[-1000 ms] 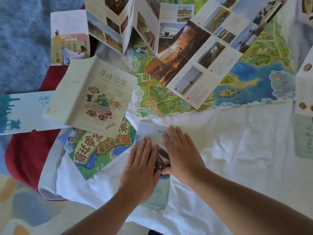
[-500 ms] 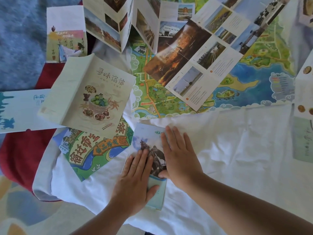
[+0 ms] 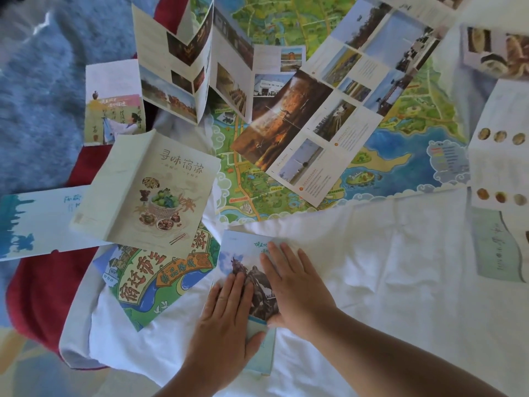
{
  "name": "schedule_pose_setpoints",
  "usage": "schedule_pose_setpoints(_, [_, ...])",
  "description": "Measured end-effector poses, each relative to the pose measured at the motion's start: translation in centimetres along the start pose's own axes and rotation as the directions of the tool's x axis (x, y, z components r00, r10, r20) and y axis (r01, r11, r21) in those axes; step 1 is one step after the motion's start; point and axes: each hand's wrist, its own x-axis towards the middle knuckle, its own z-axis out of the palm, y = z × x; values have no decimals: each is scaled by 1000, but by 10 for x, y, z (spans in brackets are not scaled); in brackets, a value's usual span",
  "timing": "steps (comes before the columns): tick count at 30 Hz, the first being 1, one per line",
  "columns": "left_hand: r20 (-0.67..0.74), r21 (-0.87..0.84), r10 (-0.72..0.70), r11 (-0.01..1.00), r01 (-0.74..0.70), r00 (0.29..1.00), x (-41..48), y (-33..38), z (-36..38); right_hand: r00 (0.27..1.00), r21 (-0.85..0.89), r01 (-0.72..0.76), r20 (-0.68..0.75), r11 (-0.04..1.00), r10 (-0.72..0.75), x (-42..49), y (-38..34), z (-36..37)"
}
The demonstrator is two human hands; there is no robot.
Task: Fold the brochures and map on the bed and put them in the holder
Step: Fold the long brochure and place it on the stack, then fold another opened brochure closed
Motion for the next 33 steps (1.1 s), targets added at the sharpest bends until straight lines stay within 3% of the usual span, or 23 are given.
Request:
schedule_pose_setpoints(8, [42, -143, -138, 979, 143, 990, 15, 10, -53, 998, 135, -60, -22, 989, 64, -41, 20, -23])
schedule_pose_setpoints(15, [-17, -167, -268, 951, 262, 963, 23, -34, -85, 994, 180, -103, -17, 978, 108, -47, 20, -48])
schedule_pose_setpoints(20, [49, -216, -318, 922, 321, 947, 17, -54, -93, 990, 255, -123, -34, 959, 136, -34, 5, -63])
schedule_pose_setpoints(26, [-27, -282, -283, 922, 264, 959, 33, -41, -98, 980, 267, -183, -24, 946, 197, -33, 15, -79])
schedule_pose_setpoints(33, [8, -273, -146, 951, 143, 989, 94, -4, -99, 956, 283, -268, -37, 921, 290, -42, 51, -83])
